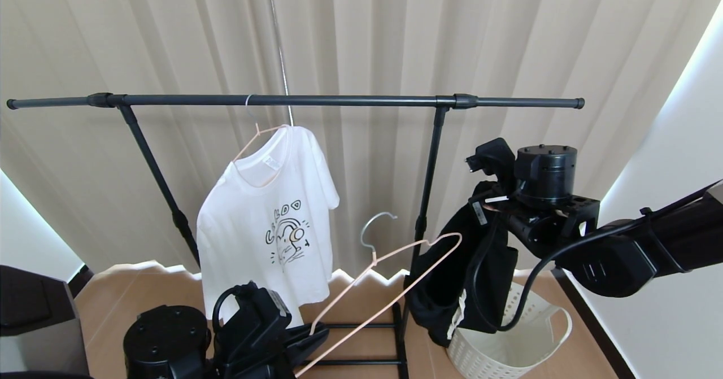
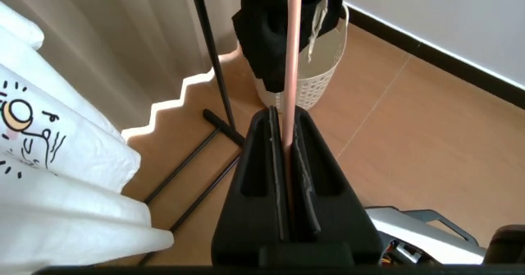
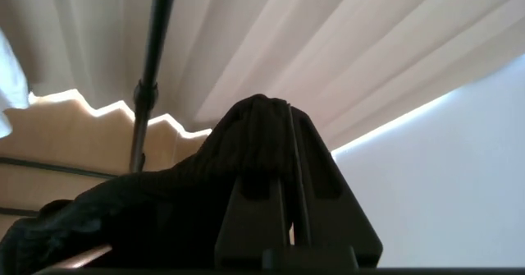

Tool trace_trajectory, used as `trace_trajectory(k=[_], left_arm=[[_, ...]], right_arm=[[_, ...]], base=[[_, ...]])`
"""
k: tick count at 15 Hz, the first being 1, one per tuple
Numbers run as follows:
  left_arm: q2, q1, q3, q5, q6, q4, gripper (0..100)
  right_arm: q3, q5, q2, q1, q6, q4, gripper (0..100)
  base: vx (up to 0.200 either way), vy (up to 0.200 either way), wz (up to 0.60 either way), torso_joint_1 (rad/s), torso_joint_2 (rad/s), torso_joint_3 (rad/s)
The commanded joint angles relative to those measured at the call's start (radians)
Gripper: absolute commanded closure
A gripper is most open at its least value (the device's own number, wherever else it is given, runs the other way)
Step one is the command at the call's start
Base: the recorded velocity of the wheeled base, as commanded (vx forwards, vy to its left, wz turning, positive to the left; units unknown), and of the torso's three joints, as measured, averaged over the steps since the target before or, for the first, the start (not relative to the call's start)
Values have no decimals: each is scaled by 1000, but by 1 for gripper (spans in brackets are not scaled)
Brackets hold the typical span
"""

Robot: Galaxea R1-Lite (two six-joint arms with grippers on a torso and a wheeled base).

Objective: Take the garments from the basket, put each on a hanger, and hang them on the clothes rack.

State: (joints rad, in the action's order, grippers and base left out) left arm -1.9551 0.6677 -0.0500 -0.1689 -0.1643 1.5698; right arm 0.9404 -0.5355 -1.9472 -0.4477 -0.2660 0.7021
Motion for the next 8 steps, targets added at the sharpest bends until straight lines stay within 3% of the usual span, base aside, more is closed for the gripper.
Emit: trace_trajectory(k=[1, 8], left_arm=[[-7, 3, -17, 2, 3, 1, 100], [-8, 10, -74, 3, 29, 1, 100]], right_arm=[[-19, -1, 8, -45, 4, 0, 100], [-46, -15, 62, -118, 19, -1, 100]], base=[[0, 0, 0, 0, 0, 0], [0, 0, 0, 0, 0, 0]])
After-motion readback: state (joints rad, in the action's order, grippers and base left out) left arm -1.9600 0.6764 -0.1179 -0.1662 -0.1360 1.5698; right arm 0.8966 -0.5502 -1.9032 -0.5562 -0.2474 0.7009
